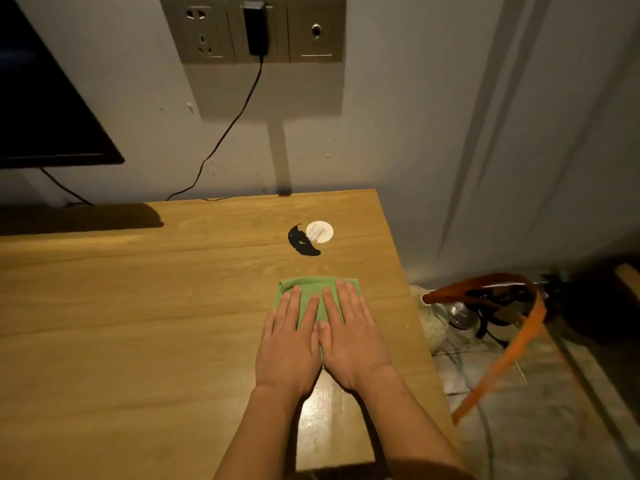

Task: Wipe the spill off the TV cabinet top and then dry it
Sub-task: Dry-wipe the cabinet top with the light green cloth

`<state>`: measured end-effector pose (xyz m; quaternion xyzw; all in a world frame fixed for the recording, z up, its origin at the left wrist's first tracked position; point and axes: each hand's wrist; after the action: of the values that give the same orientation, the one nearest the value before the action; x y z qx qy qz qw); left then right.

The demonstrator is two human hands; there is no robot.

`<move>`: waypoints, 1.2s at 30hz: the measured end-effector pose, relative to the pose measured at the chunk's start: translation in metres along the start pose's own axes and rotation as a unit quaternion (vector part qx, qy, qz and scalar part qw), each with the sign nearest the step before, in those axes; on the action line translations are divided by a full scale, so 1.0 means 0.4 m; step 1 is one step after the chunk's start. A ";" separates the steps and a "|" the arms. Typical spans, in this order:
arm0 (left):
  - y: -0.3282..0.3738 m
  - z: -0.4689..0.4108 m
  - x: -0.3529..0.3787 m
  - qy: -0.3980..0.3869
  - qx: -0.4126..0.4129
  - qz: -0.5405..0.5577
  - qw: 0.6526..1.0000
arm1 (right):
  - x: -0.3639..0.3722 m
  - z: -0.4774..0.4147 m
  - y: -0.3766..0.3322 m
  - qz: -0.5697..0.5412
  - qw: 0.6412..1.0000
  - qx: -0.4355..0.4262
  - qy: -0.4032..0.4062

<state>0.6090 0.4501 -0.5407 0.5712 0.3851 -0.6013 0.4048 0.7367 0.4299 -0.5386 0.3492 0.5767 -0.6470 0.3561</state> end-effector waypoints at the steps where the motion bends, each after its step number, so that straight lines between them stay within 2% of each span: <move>1: 0.014 0.052 -0.001 -0.003 0.000 0.001 1.000 | 0.004 0.052 -0.004 0.000 1.000 0.000 0.001; 9: 0.125 0.369 -0.010 -0.032 0.013 -0.014 0.999 | 0.015 0.394 -0.009 0.016 1.000 0.014 -0.017; 15: 0.152 0.406 -0.025 -0.037 0.020 -0.041 0.998 | 0.005 0.442 -0.005 0.010 0.999 0.020 -0.029; 18: 0.153 0.373 -0.047 -0.040 0.014 -0.018 0.999 | 0.001 0.408 -0.003 0.001 1.000 0.019 -0.005; 23: 0.151 0.190 -0.030 -0.011 0.015 -0.006 1.000 | -0.043 0.241 0.044 0.011 1.000 0.012 0.000; 30: 0.128 -0.229 0.005 0.017 0.016 -0.017 1.000 | -0.108 -0.152 0.157 0.047 0.999 0.020 0.015; 36: 0.119 -0.553 -0.003 -0.011 0.011 -0.037 0.999 | -0.174 -0.463 0.238 0.046 0.999 0.005 0.004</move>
<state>0.7360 0.6369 -0.5506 0.5547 0.3947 -0.6260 0.3803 0.8615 0.6106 -0.5429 0.3797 0.5583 -0.6315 0.3812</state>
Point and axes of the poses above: each hand's wrist, its own z-axis away from the middle knuckle, its own x-axis out of the palm, y = z × x, and after that the axes turned 15 degrees about -z, right-handed
